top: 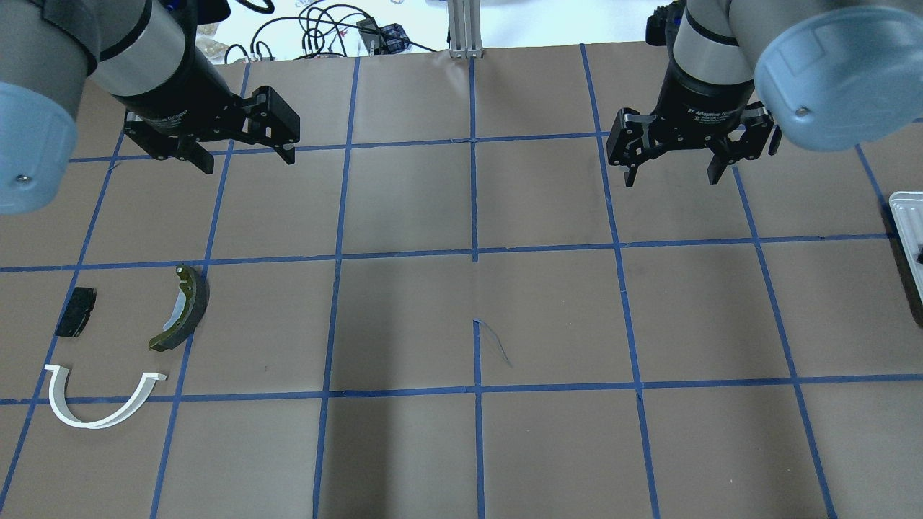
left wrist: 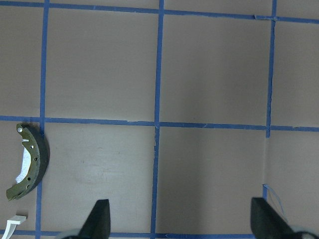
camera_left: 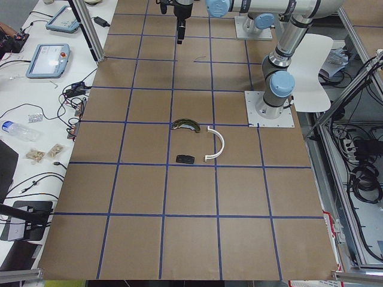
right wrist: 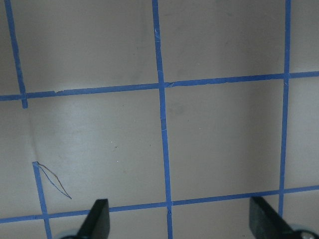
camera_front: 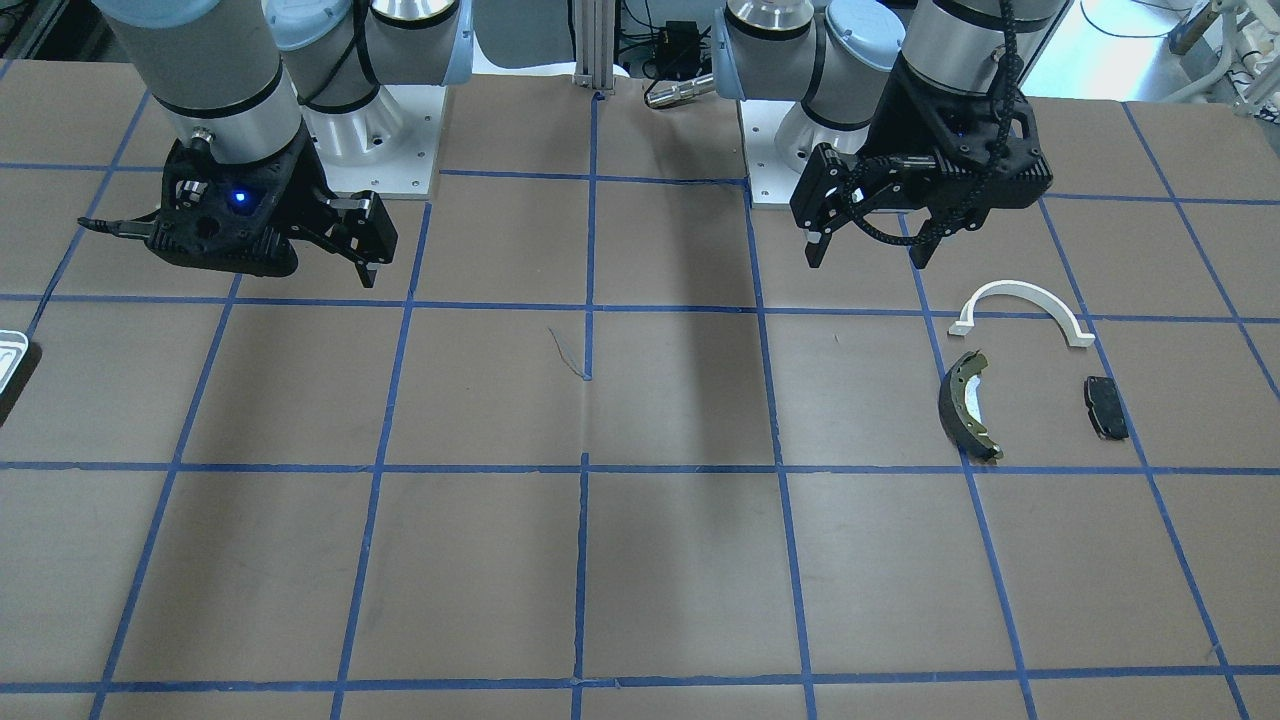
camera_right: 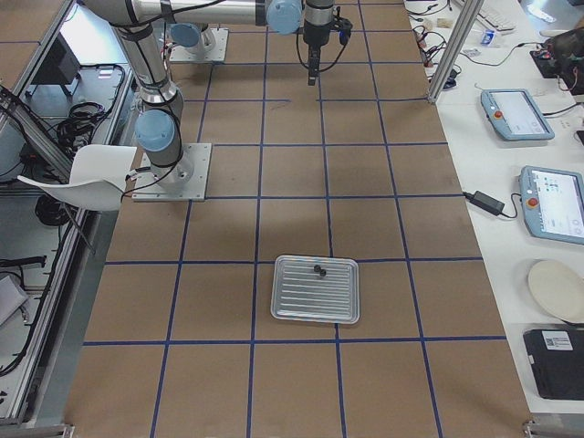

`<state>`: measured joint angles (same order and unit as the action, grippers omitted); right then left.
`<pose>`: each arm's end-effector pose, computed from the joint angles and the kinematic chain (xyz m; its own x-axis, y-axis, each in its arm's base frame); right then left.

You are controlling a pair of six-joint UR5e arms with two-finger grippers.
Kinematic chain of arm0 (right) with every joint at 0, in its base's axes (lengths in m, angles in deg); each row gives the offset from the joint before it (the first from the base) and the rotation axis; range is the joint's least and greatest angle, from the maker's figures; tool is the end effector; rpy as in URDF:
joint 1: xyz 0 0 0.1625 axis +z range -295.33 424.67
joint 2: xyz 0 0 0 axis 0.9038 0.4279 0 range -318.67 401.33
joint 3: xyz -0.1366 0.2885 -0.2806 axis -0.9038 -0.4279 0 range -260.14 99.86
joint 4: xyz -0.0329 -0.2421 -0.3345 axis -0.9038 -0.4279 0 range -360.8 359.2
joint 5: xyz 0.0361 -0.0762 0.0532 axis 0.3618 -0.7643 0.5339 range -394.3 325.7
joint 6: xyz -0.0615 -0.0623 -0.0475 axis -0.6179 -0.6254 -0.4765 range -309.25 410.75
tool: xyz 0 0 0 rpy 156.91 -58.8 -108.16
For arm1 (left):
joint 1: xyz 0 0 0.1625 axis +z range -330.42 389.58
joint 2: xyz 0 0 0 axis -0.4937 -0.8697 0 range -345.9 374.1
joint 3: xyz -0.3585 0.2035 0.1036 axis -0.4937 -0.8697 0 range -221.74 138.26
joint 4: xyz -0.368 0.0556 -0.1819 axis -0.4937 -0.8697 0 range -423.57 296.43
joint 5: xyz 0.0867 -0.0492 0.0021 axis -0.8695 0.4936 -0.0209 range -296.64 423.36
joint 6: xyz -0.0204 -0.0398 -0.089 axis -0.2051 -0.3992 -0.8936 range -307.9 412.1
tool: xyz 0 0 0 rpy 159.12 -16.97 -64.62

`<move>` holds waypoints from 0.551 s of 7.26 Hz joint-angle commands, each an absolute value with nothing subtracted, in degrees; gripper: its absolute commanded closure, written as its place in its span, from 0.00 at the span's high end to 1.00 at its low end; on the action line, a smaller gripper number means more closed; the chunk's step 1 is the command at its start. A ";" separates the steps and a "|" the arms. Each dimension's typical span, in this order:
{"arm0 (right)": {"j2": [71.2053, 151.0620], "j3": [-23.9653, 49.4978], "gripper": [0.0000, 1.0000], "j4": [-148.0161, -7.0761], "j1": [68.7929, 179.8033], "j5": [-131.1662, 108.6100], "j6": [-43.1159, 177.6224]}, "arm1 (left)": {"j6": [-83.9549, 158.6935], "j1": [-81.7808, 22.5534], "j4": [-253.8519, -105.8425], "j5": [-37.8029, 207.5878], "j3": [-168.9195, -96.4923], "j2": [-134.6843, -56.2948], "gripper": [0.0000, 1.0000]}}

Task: Place bearing gear from tray to pile

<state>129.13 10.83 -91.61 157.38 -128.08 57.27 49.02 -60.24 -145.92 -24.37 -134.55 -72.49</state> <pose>0.1505 -0.4968 0.4621 -0.9955 0.0636 0.0701 0.0660 0.9973 0.0333 -0.1358 -0.4804 0.5067 -0.9976 -0.0506 0.0468 -0.0567 0.9884 -0.1410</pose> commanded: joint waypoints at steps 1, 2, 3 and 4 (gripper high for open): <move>129.13 10.83 1.00 -91.85 155.38 -128.52 54.29 | 48.85 -60.33 -145.92 -24.27 -134.46 -72.55 1.00; 128.35 10.83 1.00 -91.85 151.45 -128.26 50.96 | 48.76 -60.42 -145.92 -24.35 -134.55 -72.47 1.00; 127.47 10.83 1.00 -91.77 146.11 -128.17 48.32 | 49.02 -60.33 -145.92 -24.36 -134.55 -72.47 1.00; 126.68 10.74 1.00 -91.77 141.18 -128.08 44.72 | 49.02 -60.33 -145.92 -24.27 -134.55 -72.47 1.00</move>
